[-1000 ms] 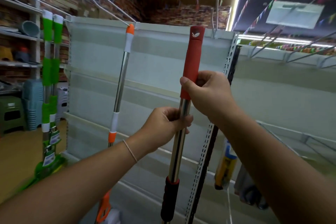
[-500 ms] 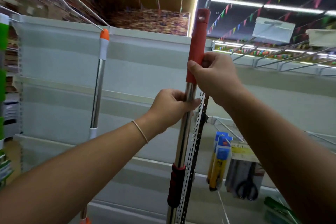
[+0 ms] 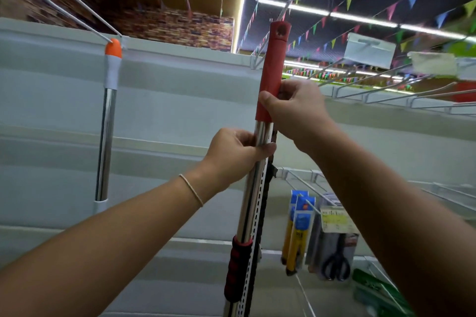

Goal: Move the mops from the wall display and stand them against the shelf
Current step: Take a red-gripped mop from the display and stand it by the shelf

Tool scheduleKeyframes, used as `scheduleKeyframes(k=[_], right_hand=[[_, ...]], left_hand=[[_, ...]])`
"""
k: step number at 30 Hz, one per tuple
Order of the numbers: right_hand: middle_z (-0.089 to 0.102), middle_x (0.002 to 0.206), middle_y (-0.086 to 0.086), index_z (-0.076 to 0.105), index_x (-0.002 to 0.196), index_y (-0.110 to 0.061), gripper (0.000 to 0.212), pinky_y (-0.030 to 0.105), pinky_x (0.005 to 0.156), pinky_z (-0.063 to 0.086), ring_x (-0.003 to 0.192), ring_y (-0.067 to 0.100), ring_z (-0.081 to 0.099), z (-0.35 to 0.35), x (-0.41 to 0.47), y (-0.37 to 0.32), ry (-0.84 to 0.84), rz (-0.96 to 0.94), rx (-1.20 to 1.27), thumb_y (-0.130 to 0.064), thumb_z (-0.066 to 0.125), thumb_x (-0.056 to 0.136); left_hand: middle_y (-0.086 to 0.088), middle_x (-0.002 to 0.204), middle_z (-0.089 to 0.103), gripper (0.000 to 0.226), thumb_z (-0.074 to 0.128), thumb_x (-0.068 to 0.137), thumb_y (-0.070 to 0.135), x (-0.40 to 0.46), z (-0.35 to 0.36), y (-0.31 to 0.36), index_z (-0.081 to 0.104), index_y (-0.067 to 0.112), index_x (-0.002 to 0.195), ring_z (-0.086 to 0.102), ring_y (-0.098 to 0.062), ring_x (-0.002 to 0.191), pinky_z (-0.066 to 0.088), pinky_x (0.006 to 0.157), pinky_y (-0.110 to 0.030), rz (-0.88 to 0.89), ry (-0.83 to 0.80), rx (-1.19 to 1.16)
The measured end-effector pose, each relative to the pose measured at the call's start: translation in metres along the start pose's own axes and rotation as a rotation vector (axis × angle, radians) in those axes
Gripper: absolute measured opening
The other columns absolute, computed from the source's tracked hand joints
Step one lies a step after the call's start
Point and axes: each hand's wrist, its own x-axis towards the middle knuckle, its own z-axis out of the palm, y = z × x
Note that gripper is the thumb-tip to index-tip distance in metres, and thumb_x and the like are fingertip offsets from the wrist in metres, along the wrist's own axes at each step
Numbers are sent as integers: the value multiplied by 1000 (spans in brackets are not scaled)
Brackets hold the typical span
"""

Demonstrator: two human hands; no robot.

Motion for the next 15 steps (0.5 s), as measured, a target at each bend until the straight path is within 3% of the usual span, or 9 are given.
scheduleKeyframes(k=[2,4,5,8,15], right_hand=[[70,87,1,68,105,-7,16,30,77,60,81,14,71,0,4,3,-13,0,-3,-18,65,93],[69,84,0,65,88,-18,5,29,74,60,78,13,71,-1,8,5,-11,-17,-4,-19,65,93],[69,83,0,62,84,-21,9,29,74,60,78,13,71,-2,11,8,-1,-18,-2,-19,66,93],[70,85,1,66,96,-14,8,26,71,59,77,13,71,-1,15,17,-4,-14,-7,-21,66,92],[71,79,0,61,79,-22,13,23,62,56,67,9,70,8,33,37,-53,26,-36,-20,66,91]], left_hand=[[2,69,73,7,78,77,22,5,0,-1,72,19,77,72,-22,70,60,71,-36,3,-5,-5],[3,68,73,7,78,77,22,10,1,-1,72,19,77,72,-22,70,60,73,-37,3,-12,-6],[3,68,73,7,78,77,22,13,1,-2,72,19,77,72,-22,70,60,73,-37,0,-19,-6],[2,70,74,7,78,77,21,19,3,-8,72,19,76,73,-21,70,60,73,-37,-9,-30,1],[-1,70,74,9,79,75,21,33,4,-31,74,22,68,73,-25,72,60,74,-40,-43,-15,-9]])
